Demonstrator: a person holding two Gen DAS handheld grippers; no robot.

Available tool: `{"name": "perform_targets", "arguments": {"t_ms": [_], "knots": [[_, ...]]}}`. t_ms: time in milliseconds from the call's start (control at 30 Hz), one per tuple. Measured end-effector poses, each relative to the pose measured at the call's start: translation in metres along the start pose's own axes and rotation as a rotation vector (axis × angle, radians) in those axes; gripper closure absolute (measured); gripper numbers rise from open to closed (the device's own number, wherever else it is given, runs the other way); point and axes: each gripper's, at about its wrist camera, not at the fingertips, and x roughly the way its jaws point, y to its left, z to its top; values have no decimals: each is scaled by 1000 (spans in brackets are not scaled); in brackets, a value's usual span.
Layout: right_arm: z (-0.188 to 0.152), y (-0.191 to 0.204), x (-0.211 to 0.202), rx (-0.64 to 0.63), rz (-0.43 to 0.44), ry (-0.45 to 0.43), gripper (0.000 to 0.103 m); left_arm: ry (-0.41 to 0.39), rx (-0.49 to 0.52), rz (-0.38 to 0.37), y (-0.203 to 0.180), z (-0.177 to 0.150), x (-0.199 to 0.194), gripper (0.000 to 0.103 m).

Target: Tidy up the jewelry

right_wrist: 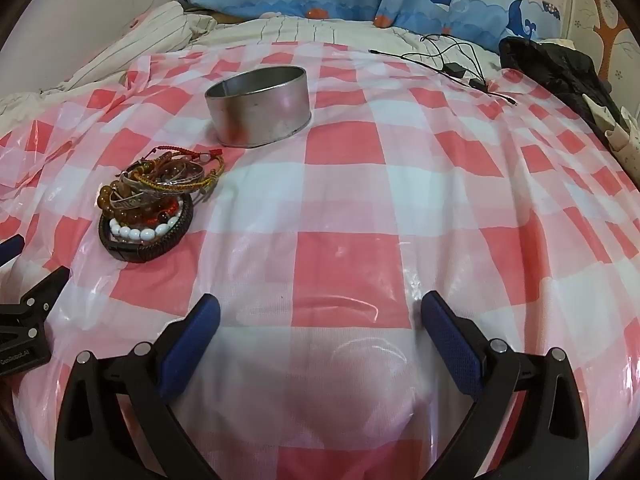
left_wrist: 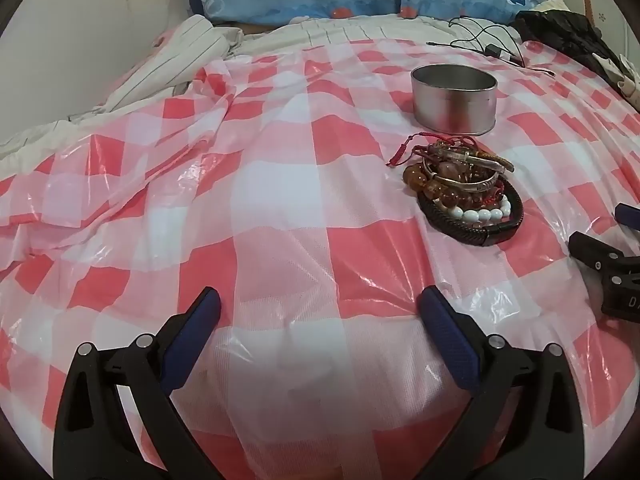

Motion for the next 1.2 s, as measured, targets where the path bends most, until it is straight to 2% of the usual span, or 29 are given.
{"name": "perform_targets", "arguments": {"t_ms": [1200], "knots": [[1, 0, 0, 0, -1, -5, 7, 8, -17, -15, 5, -1, 5, 6]]}}
